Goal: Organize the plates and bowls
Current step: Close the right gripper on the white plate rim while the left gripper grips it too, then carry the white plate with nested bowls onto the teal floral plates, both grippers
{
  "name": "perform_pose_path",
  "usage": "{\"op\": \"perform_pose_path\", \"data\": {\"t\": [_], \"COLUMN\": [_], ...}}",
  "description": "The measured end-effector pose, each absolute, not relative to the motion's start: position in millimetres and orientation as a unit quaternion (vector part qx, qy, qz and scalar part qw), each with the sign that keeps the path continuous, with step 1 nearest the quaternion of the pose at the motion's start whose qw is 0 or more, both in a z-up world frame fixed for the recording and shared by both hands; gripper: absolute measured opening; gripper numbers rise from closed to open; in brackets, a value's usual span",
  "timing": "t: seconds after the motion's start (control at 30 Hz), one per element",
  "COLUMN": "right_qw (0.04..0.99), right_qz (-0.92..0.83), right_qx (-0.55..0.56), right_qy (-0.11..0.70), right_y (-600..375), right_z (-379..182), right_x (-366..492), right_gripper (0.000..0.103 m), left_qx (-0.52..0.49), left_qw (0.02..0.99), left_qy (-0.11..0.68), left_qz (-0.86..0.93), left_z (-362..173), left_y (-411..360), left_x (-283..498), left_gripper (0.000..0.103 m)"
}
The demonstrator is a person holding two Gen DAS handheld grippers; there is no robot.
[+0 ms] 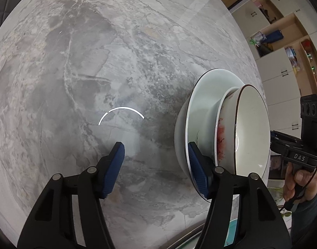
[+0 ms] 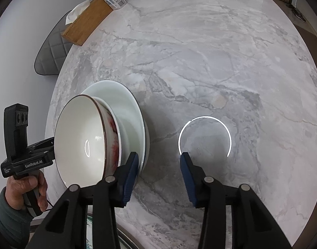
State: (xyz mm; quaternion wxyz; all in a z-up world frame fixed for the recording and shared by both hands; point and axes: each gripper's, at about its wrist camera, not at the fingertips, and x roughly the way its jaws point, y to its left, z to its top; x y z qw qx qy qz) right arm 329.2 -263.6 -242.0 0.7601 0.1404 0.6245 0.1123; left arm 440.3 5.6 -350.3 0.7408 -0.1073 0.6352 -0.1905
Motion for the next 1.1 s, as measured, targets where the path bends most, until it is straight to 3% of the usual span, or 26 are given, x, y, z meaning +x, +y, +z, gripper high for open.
{"op": "perform_pose_path", "data": {"t": [0.03,0.1,0.2,0.5,0.57,0.63,0.7,1.1], "right_qw": [0.759,0.756,0.749,0.716,0.708,0.710,0.718,0.755], "right_qz": [0.115,0.131,0.148,0.172,0.175,0.173,0.168,0.147], "right_qx": [0.142,0.146,0.170,0.266,0.268,0.254,0.242,0.180], "right_qy": [0.625,0.624,0.624,0.622,0.629,0.633,0.631,0.613], "right_y": [-262.9,-260.8,-260.9,-277.1,-273.3,-265.4,-260.7,-246.2], "right_z": [-241.5,-240.2,-242.5,-261.4,-267.2,-269.5,-267.9,-258.4], "right_x": [330.3,330.5,331.1,332.9,334.6,335.3,334.5,324.8], "right_gripper": [0.037,0.024,0.016,0.020,0.020,0.020,0.019,0.016], "left_qx": [-0.106,-0.105,-0.115,-0.101,-0.092,-0.092,-0.089,-0.080], "left_qw": [0.741,0.739,0.738,0.736,0.737,0.734,0.737,0.754], "left_qy": [0.636,0.636,0.634,0.635,0.635,0.633,0.628,0.614], "left_qz": [-0.191,-0.194,-0.199,-0.209,-0.216,-0.228,-0.234,-0.220], "left_z": [-349.7,-350.5,-352.9,-353.4,-352.3,-351.0,-348.6,-342.2], "left_y": [4.9,4.1,6.3,3.7,-3.4,-12.5,-21.1,-21.3], "left_x": [438.7,436.5,438.0,439.6,439.1,437.9,436.7,425.1], "left_gripper": [0.061,0.061,0.060,0.058,0.050,0.028,0.016,0.013]}}
